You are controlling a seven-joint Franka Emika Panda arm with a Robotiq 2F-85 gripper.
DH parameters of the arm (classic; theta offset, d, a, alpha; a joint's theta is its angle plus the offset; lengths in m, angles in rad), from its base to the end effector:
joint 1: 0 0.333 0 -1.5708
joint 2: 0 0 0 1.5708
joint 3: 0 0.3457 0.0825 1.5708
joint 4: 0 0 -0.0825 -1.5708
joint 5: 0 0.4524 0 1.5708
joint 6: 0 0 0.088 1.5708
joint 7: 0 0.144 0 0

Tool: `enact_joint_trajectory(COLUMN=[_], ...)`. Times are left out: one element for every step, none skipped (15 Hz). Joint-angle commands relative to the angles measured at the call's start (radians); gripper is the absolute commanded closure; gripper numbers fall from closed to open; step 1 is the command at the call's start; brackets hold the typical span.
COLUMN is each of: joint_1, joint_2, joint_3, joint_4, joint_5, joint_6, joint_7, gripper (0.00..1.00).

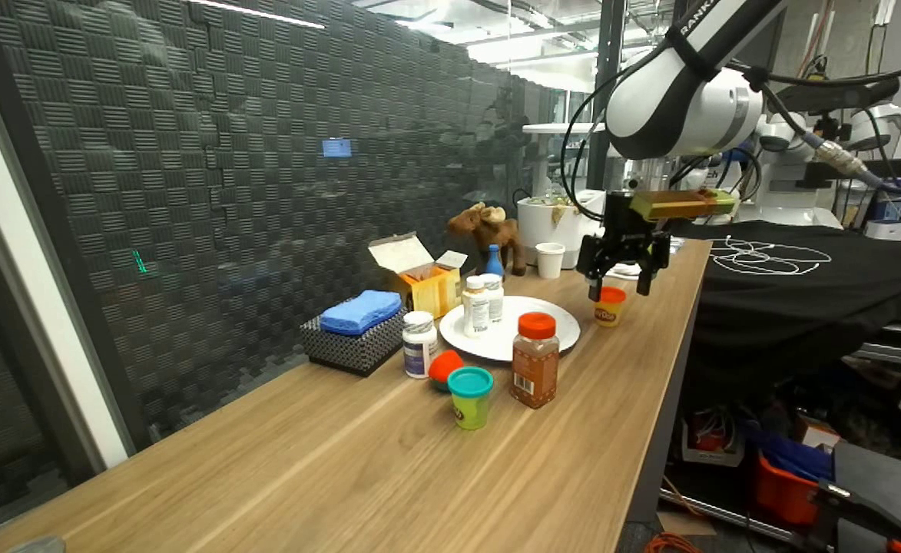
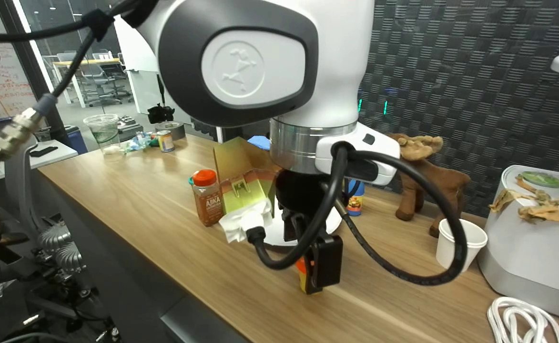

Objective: Put the bottles and orange plushie that are around the white plate on the white plate

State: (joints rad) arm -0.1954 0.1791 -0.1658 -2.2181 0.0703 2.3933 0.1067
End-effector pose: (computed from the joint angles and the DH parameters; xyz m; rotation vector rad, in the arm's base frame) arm 0.5595 -0.2102 0.2388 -3.0195 0.7982 -0.0025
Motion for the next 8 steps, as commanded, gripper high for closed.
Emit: enact_joint_trajectory(joint_1=[-0.004,-0.005,-0.006,-0.007,-0.008,-0.006,-0.003,-0.001], joint_2=[0.029,0.037,0.044,0.052,0.058,0.061,0.061,0.059], joint_3=[-0.001,-0.001,-0.001,-0.002,-0.002,-0.003,-0.006,-0.006], joint_4=[0.031,0.038,0.048,0.059,0.066,0.072,0.075,0.076], joint_5=[0.033,0.031,0.033,0.029,0.028,0.02,0.008,0.004], joint_6=[0.007,0.008,0.006,0.003,0.002,0.001,0.0,-0.001], joint_7=[-0.029,-0.029,-0.033,-0.032,-0.032,-0.026,-0.017,-0.012], gripper=[0.11,0.2,0.32,0.4,0.47,0.57,0.63,0.7])
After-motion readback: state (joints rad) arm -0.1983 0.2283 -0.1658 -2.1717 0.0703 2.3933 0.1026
